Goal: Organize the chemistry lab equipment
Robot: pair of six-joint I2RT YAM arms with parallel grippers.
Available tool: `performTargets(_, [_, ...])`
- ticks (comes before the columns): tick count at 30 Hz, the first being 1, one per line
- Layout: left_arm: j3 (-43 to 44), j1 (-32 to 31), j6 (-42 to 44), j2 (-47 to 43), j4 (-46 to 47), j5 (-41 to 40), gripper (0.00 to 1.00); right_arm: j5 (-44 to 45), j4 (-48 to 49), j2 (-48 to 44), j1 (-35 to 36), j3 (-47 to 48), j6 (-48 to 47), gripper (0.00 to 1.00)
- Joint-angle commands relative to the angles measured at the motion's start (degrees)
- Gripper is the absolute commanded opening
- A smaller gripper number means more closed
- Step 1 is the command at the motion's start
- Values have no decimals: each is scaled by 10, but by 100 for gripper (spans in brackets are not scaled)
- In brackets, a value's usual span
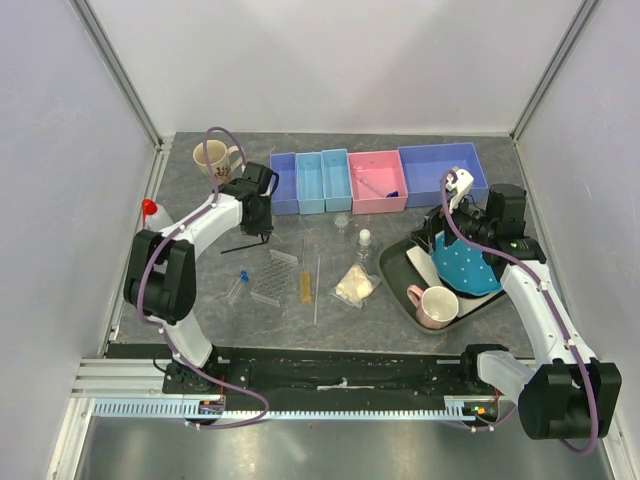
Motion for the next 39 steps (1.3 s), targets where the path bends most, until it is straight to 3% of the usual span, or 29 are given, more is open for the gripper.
performTargets(1, [34, -6, 15, 20, 2, -35, 32, 0, 8, 1, -1, 16, -3, 98])
performTargets(7, [34, -6, 7, 37, 17, -40, 13, 4, 7, 2, -1, 16, -4, 98])
performTargets(12, [31, -7, 7, 29, 25, -40, 2, 5, 7, 4, -1, 15, -5, 98])
performTargets(21, [-2, -8, 8, -46, 48, -11, 2, 6, 3, 13, -2, 14, -11, 98])
performTargets(29, [-67, -7, 32, -177, 51, 10, 2, -34, -12, 17, -1, 12, -46, 98])
performTargets(33, [-105, -9, 46, -253, 65, 110, 2, -63, -21, 18, -2, 10, -58, 98])
performTargets(34, [-114, -9, 54, -268, 72, 178, 2, -71, -21, 20, -1, 9, -60, 98])
performTargets(39, [-184, -23, 30, -379, 180, 349, 2, -210, -21, 42, -1, 5, -35, 98])
